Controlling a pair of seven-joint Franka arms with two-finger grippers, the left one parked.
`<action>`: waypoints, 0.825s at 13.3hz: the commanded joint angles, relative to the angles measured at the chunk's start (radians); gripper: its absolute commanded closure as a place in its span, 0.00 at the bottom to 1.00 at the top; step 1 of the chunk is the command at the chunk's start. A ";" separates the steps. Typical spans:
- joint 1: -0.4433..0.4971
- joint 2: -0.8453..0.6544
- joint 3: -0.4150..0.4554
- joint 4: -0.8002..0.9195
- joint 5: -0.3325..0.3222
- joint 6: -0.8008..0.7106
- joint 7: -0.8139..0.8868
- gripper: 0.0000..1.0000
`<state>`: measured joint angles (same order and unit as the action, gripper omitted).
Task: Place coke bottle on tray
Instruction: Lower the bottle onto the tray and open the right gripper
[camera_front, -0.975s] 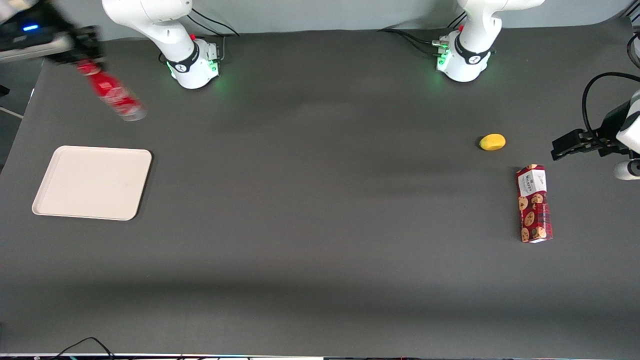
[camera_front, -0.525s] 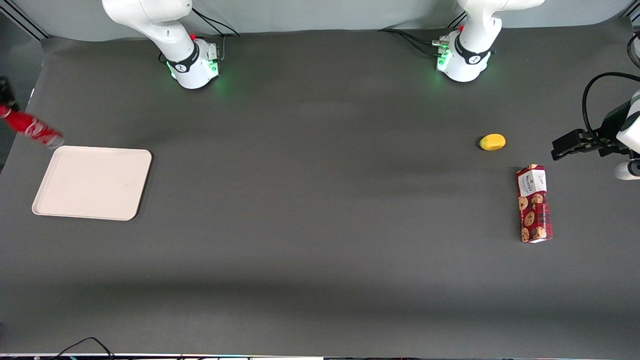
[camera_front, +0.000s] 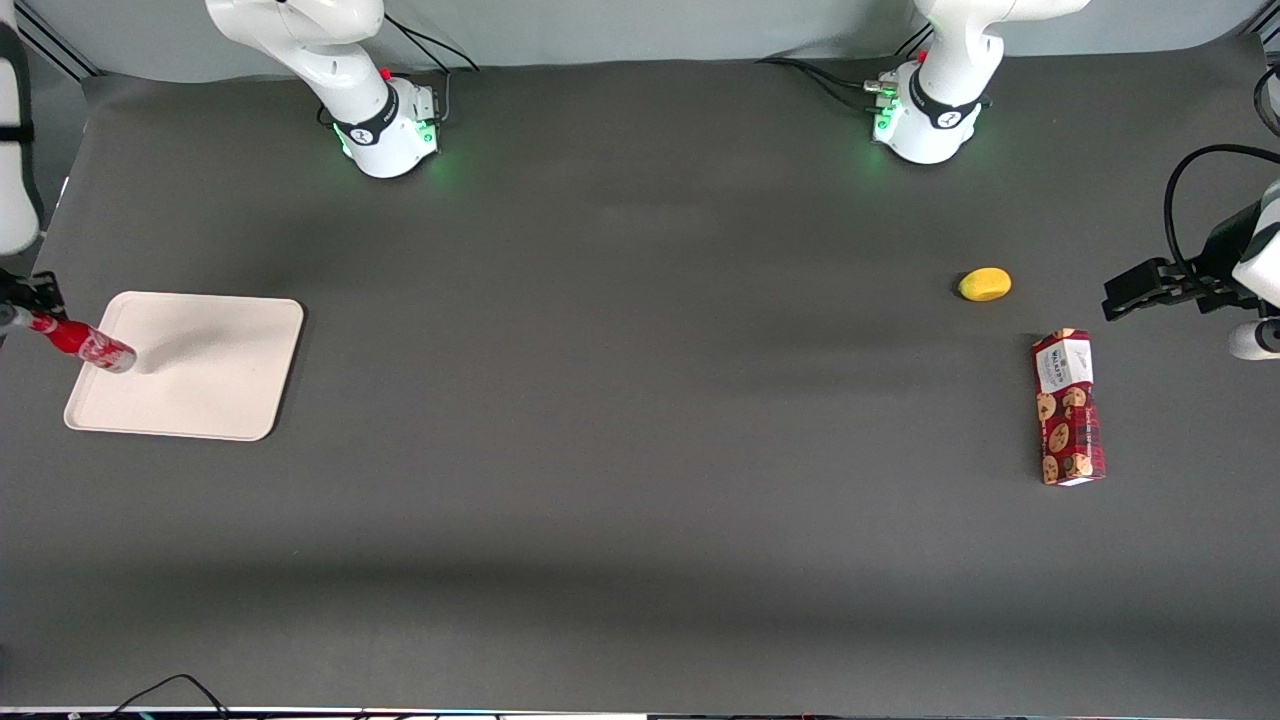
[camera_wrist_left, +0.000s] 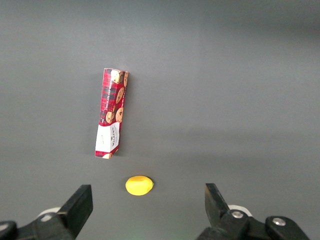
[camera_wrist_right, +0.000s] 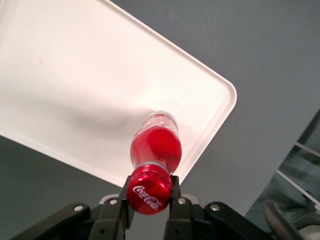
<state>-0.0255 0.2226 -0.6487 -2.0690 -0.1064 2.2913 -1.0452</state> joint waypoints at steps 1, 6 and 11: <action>-0.060 0.024 0.001 -0.003 0.036 0.071 -0.090 1.00; -0.074 0.067 0.003 0.001 0.102 0.071 -0.154 0.00; -0.030 0.038 0.006 0.148 0.108 -0.224 -0.144 0.00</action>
<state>-0.0820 0.2806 -0.6422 -2.0224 -0.0310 2.2462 -1.1597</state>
